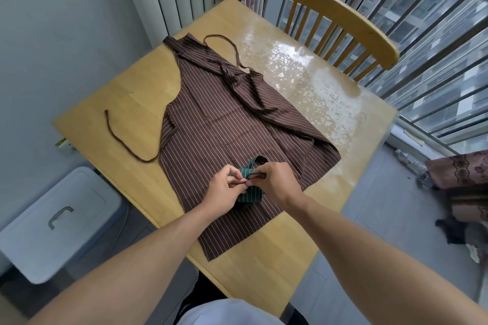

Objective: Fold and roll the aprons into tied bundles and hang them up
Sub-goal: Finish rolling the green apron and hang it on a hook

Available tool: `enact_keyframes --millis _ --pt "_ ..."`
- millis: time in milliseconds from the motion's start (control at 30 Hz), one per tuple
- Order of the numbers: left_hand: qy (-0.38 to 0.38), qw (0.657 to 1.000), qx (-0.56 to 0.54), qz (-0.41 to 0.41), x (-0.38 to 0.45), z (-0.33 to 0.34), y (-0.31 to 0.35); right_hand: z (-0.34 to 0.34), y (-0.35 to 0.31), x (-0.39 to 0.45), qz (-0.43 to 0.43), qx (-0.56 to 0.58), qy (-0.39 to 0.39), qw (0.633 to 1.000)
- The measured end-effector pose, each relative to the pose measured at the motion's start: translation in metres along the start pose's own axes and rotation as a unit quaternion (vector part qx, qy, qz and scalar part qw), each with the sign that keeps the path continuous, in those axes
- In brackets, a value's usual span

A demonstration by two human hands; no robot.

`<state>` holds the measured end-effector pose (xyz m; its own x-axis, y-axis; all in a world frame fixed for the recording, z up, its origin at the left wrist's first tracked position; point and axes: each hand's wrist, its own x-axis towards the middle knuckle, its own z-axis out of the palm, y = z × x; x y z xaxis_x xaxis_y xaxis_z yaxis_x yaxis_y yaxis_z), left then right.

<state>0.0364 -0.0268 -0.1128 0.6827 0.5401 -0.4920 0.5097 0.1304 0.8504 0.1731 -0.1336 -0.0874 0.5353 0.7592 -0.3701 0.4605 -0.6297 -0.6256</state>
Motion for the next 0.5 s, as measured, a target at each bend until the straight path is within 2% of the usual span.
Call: enact_keyframes --millis 100,200,300,400,500 --pt "0.007 1.000 0.013 0.002 0.0004 0.0003 0.0008 0.0001 -0.0016 -0.0027 0.005 -0.012 0.012 1.000" --pt "0.011 0.999 0.045 0.009 0.0011 -0.0001 -0.0014 0.0013 -0.0010 -0.0022 0.068 0.076 0.039 0.994" --pt "0.011 0.999 0.048 0.009 0.0006 -0.0011 -0.0031 0.0050 -0.0044 -0.0013 0.089 0.123 0.014 0.988" --pt "0.015 0.999 0.050 0.008 0.0002 -0.0016 -0.0038 0.0095 -0.0051 -0.0001 0.066 0.085 0.004 0.994" --pt "0.016 0.999 0.043 0.003 0.0001 -0.0021 -0.0025 0.0073 -0.0057 -0.0029 0.003 -0.010 -0.008 1.000"
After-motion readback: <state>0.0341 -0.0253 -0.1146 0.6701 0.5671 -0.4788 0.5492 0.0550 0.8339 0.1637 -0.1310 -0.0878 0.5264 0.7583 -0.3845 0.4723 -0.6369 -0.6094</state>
